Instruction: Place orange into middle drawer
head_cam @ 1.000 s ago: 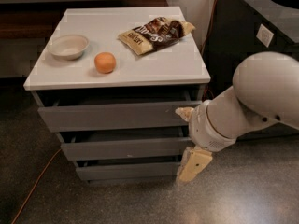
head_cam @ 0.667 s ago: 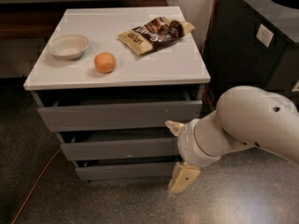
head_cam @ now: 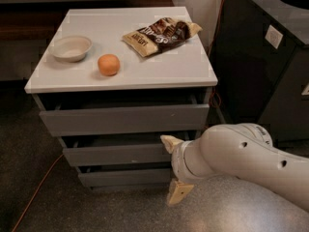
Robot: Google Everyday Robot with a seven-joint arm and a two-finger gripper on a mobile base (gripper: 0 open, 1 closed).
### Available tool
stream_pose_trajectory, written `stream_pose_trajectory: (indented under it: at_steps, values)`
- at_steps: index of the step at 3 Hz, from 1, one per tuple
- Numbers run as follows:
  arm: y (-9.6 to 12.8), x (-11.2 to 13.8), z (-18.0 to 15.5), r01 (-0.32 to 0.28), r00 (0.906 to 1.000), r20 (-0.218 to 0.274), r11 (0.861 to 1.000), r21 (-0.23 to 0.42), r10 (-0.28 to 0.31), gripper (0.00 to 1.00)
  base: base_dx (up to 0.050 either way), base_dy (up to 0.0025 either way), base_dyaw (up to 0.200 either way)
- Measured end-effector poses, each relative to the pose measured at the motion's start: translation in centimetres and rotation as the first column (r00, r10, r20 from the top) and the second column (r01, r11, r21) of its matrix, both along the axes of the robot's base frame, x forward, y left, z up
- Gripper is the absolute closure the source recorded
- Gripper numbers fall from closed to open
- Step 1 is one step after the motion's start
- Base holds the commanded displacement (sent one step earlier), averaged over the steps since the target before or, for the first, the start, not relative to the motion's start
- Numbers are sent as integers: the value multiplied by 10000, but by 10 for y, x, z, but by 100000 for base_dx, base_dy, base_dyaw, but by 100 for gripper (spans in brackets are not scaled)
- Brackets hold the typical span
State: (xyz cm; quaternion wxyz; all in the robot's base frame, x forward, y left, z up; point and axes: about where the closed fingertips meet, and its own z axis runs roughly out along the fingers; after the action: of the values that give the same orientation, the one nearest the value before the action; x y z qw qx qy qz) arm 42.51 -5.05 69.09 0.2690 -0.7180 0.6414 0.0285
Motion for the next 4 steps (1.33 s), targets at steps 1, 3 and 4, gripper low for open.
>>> stream_pose_trajectory:
  at_steps: [1, 3, 4]
  values:
    - [0, 4, 3, -4, 9997, 238, 10000, -87, 6, 0, 0, 0, 0]
    - [3, 10, -32, -550, 9976, -372, 9963, 666, 576, 0, 0, 0, 0]
    - [-2, 29, -75, -700, 9960, -509, 9952, 687, 735, 0, 0, 0, 0]
